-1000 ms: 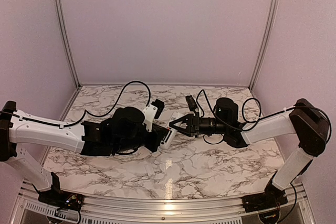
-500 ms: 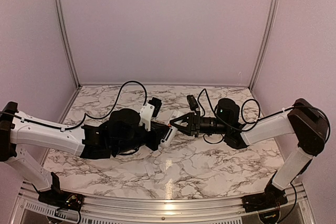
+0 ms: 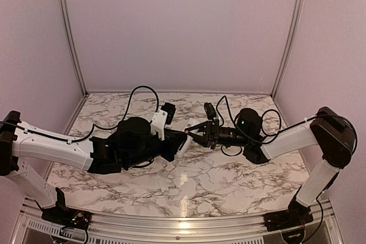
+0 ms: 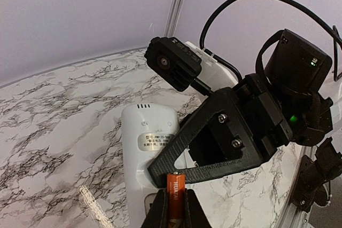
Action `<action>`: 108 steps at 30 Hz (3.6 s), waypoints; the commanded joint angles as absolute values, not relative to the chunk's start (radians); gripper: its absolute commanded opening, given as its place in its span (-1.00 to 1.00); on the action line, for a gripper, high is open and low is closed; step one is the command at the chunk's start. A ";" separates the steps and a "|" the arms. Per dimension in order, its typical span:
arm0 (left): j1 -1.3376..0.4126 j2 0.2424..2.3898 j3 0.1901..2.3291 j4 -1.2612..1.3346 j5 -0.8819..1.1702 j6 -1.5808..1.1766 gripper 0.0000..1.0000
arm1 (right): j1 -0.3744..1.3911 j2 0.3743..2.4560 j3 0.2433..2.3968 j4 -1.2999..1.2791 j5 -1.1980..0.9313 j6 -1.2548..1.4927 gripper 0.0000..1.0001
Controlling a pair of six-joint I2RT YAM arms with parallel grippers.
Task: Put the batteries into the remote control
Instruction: Place the battery in the battery compartment, then load the battery into the battery compartment.
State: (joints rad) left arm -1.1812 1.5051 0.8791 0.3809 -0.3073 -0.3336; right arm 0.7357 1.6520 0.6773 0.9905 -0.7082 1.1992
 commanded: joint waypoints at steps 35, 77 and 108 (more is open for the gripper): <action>-1.195 1.491 0.781 0.411 -0.366 -0.324 -0.81 | 0.742 1.667 0.667 1.165 -0.726 1.316 -1.00; -1.192 1.192 0.806 -0.058 -0.068 0.381 0.01 | 0.798 1.650 0.838 0.610 -0.905 0.855 -1.00; -1.195 1.330 0.875 -0.081 -0.007 0.467 -0.44 | 0.848 1.721 0.894 0.528 -0.925 0.819 -1.00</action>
